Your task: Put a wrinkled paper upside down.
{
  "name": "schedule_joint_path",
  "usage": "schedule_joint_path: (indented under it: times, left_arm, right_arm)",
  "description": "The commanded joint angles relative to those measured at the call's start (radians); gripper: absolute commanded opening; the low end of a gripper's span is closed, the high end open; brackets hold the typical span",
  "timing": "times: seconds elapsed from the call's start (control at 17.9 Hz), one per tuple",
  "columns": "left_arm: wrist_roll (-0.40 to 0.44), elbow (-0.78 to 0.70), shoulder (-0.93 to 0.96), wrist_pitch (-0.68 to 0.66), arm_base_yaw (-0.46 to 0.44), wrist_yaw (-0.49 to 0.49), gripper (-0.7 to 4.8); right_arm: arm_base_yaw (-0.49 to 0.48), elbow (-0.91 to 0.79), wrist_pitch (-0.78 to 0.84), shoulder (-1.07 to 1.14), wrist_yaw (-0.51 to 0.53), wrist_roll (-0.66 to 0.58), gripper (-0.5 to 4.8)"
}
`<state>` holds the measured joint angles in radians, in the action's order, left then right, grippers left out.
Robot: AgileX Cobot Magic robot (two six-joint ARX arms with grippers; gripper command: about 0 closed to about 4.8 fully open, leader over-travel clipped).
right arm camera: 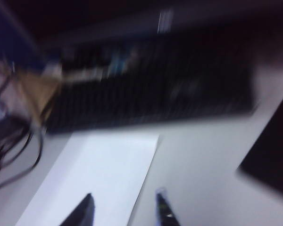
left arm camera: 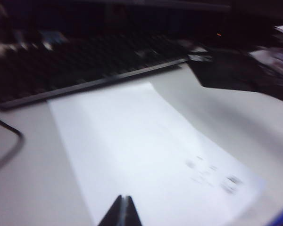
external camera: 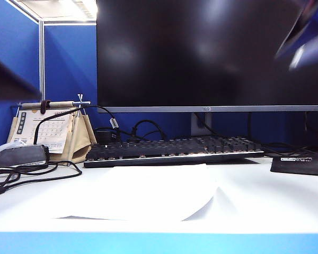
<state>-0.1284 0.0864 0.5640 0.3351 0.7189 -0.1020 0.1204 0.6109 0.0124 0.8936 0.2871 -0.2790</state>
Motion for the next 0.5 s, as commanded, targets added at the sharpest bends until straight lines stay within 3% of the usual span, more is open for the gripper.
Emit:
schedule_joint_path:
  times: [0.06, 0.22, 0.34, 0.5]
  left_arm:
    - [0.025, 0.026, -0.002, -0.017, -0.001, -0.202, 0.09]
    - [0.023, 0.025, 0.000, -0.129, -0.004, -0.408, 0.09]
    - [0.001, 0.015, 0.000, -0.177, -0.004, -0.409, 0.09]
    - [-0.089, -0.047, 0.000, -0.162, -0.004, -0.411, 0.09]
  right_arm:
    - [0.000, -0.088, -0.018, -0.245, -0.219, 0.054, 1.69]
    - [0.002, -0.255, -0.078, -0.460, -0.336, 0.051, 1.70]
    - [0.003, -0.382, -0.098, -0.617, -0.403, 0.048, 1.70]
    - [0.003, -0.495, -0.132, -0.794, -0.405, 0.048, 1.69]
